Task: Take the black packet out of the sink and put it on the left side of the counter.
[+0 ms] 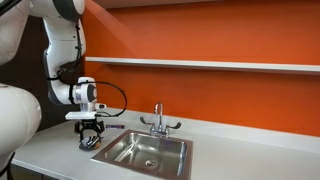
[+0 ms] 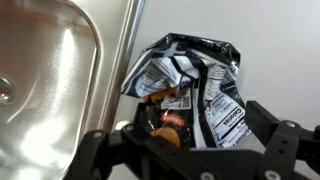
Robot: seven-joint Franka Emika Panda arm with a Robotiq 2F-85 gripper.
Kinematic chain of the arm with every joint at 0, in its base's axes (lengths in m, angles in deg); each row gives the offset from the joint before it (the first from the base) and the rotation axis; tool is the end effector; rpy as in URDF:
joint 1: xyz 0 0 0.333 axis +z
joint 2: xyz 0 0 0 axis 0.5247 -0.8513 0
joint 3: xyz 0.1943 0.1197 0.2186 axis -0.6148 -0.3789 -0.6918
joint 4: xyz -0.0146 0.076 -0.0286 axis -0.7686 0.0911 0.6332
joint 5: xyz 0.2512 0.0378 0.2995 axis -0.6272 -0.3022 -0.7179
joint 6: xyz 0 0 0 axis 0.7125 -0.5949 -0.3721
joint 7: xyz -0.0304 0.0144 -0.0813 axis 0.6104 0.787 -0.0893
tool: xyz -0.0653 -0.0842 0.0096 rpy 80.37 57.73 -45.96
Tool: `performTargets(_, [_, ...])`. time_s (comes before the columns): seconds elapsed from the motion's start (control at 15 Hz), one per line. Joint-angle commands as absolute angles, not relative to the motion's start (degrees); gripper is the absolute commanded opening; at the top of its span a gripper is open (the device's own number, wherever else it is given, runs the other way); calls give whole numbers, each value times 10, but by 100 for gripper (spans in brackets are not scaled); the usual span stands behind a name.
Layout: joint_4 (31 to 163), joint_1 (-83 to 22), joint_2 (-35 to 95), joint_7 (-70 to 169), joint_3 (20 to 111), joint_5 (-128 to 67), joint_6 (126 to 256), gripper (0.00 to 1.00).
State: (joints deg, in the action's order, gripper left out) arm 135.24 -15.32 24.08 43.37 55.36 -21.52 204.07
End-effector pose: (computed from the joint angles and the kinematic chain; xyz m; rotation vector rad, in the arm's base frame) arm 0.4827 0.2033 0.1784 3.0055 0.5706 -0.0886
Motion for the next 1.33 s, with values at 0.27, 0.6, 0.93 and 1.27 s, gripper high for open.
performTargets(0.27, [1368,-155,290,425,558,-214,2021,100])
performTargets(0.6, [1378,-160,317,414,566,-213,2019,100])
performTargets(0.93, [1405,-180,348,389,588,-216,2026,100])
performTargets(1.27, [1447,-211,386,358,617,-216,2036,100])
